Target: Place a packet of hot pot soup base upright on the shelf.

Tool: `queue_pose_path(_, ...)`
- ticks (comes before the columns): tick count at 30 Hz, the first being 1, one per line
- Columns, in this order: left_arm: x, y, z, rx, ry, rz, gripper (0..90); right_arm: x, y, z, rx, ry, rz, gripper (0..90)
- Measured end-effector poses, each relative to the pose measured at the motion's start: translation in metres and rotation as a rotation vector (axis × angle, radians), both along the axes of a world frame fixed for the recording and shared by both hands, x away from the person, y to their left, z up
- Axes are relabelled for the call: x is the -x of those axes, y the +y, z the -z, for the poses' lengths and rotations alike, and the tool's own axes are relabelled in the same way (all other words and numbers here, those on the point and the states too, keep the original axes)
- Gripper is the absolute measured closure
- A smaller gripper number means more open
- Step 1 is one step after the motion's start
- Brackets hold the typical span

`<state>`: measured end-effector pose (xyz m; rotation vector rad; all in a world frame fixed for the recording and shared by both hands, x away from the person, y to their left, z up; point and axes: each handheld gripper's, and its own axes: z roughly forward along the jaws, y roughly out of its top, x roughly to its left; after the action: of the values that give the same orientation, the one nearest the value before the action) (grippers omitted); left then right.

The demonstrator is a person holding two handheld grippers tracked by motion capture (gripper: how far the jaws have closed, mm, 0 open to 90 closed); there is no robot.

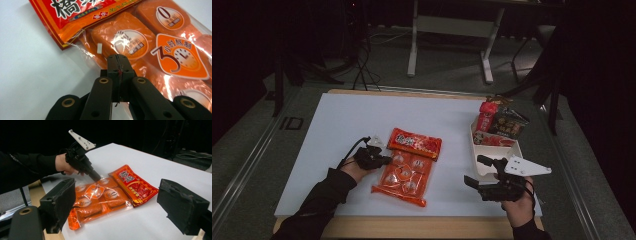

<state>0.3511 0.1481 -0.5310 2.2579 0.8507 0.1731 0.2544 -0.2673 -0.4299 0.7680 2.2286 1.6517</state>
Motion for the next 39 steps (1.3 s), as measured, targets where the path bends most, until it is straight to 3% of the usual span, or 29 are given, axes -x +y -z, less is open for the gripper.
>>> queue_pose_path(10, 0.027, 0.014, -0.006, -0.013, 0.017, 0.038, 90.0, -0.001, 0.002, -0.001, 0.004, 0.0, -0.006, 15.3)
queue_pose_path(14, 0.03, 0.01, 0.0, -0.028, 0.034, 0.058, 90.0, -0.001, 0.001, -0.001, -0.001, 0.0, -0.002, 15.3)
queue_pose_path(22, 0.032, 0.002, 0.003, -0.011, 0.031, 0.057, 90.0, -0.001, 0.0, 0.0, 0.001, 0.002, -0.001, 15.3)
queue_pose_path(35, 0.033, -0.03, 0.005, 0.014, 0.033, 0.114, 90.0, -0.001, 0.001, 0.001, 0.005, 0.002, -0.005, 15.3)
queue_pose_path(39, 0.035, -0.041, 0.007, 0.039, 0.029, 0.13, 90.0, -0.001, 0.0, 0.002, 0.003, 0.003, -0.005, 15.3)
